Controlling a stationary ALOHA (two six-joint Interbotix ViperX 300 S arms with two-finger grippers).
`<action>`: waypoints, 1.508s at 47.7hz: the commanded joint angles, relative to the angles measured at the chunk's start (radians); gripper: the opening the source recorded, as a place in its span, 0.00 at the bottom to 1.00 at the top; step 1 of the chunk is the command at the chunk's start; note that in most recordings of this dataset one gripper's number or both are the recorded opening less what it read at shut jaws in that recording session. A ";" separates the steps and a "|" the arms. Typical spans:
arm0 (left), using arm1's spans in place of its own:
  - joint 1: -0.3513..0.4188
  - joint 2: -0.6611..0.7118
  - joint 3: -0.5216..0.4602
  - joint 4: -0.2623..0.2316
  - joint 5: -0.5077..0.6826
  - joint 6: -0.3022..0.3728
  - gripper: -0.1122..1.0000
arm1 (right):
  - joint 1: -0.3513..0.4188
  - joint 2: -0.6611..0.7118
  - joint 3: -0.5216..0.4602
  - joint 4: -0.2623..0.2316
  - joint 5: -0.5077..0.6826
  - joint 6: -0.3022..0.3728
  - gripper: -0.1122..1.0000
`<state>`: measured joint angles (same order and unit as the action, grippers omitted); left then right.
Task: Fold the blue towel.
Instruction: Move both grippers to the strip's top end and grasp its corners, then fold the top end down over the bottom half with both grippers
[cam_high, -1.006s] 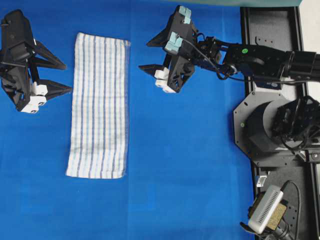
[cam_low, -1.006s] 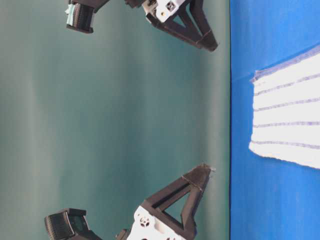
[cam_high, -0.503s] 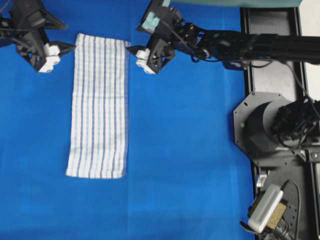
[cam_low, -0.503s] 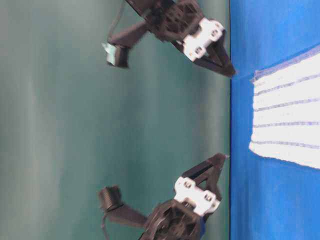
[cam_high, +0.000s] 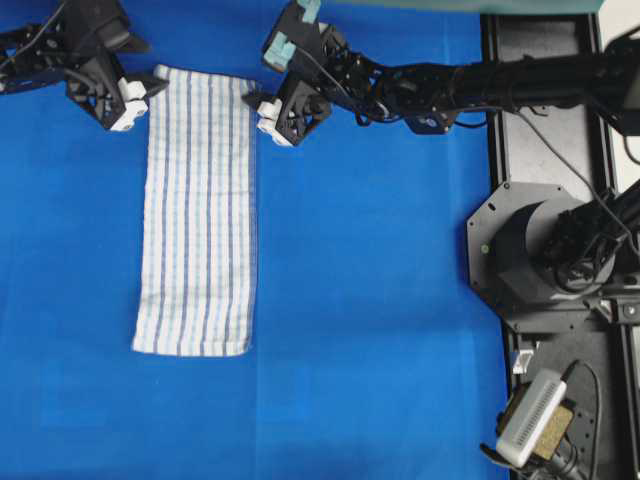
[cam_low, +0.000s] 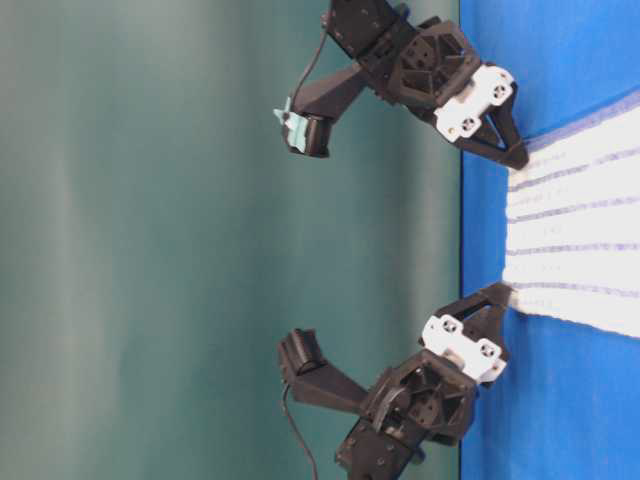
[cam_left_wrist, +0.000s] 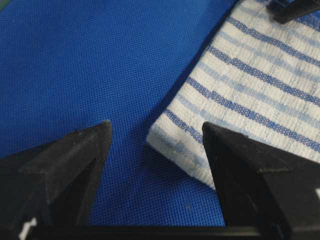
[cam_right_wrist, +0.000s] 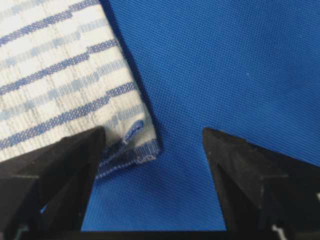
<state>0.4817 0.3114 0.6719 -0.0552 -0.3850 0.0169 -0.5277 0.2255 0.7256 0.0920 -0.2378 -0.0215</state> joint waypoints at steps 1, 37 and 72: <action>0.002 0.000 -0.020 0.002 -0.009 0.000 0.68 | -0.002 0.000 -0.020 0.002 -0.014 -0.003 0.88; -0.026 -0.072 -0.002 0.002 -0.009 0.006 0.14 | 0.032 -0.074 0.000 0.000 0.000 0.000 0.26; -0.448 -0.311 0.161 -0.014 0.000 -0.092 0.14 | 0.394 -0.342 0.210 0.218 0.014 0.003 0.26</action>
<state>0.0874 0.0230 0.8406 -0.0644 -0.3804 -0.0537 -0.1733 -0.0905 0.9327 0.2684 -0.2117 -0.0184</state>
